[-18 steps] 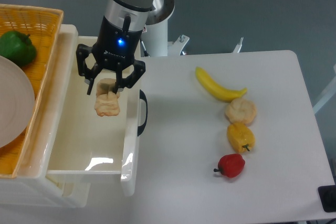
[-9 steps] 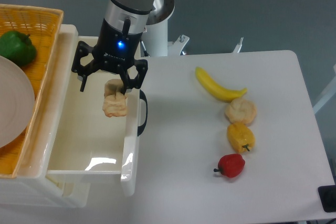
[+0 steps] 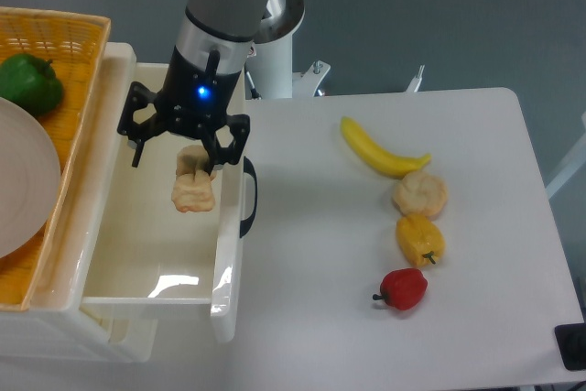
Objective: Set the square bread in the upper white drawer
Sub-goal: 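Lower the square bread into the drawer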
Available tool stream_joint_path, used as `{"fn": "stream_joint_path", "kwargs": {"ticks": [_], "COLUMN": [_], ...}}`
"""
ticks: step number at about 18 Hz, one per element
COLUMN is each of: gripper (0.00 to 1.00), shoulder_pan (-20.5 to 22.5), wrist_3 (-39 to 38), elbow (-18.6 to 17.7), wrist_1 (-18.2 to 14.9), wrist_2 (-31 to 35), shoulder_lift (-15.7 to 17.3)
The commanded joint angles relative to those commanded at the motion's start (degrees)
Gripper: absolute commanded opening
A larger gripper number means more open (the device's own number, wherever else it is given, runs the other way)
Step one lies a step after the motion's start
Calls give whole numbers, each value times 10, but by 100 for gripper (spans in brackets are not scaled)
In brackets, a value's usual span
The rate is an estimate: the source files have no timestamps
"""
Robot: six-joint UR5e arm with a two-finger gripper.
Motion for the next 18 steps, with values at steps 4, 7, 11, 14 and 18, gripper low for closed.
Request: {"fn": "stream_joint_path", "kwargs": {"ticks": [4, 7, 11, 14, 18], "gripper": [97, 98, 98, 98, 99], "shoulder_pan": [0, 0, -2, -3, -3], "wrist_3": [-4, -3, -3, -4, 0], "elbow": [1, 0, -2, -1, -1], "wrist_1": [0, -1, -1, 0, 0], "wrist_2": [0, 0, 2, 1, 3], "shoulder_lift": [1, 0, -1, 1, -2]}}
